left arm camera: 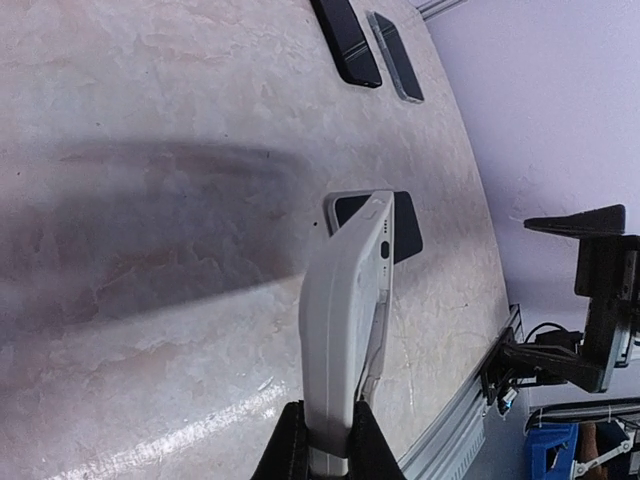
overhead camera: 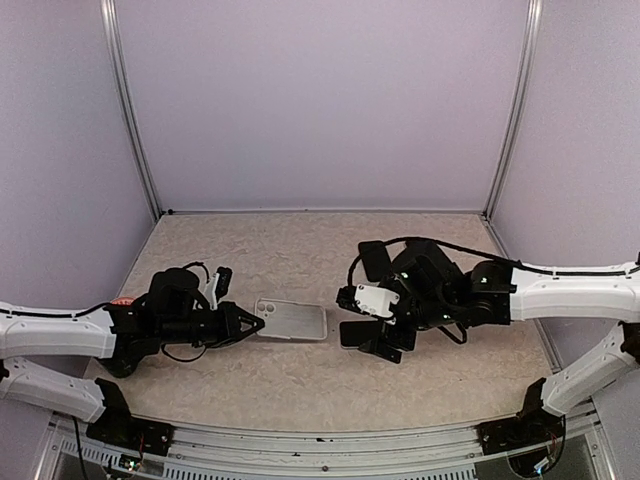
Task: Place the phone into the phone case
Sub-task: Adjust the phone case, then rotate the phone at the center of the board.
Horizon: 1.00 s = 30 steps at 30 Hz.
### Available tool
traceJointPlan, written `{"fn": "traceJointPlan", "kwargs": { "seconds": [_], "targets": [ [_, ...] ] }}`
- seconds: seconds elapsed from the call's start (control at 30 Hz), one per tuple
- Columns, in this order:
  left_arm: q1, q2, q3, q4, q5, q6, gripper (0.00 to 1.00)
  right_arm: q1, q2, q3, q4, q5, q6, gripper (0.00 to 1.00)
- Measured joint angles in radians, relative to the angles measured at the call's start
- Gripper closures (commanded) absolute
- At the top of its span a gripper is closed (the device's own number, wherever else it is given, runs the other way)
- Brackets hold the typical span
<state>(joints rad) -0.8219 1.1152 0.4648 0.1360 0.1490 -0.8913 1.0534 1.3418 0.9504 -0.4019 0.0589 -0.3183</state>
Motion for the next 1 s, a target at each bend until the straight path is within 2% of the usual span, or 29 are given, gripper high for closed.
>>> {"fn": "traceJointPlan", "kwargs": {
  "seconds": [0.4, 0.7, 1.0],
  "targets": [
    [0.041, 0.0, 0.011, -0.085, 0.007, 0.002, 0.93, -0.197, 0.304, 0.038, 0.023, -0.17, -0.18, 0.01],
    [0.049, 0.01, 0.011, -0.085, 0.039, 0.003, 0.93, -0.228, 0.453, 0.109, 0.067, -0.262, -0.277, 0.02],
    [0.053, 0.023, 0.011, -0.085, 0.058, 0.003, 0.93, -0.26, 0.531, 0.154, 0.081, -0.322, -0.323, 0.09]
  ]
}}
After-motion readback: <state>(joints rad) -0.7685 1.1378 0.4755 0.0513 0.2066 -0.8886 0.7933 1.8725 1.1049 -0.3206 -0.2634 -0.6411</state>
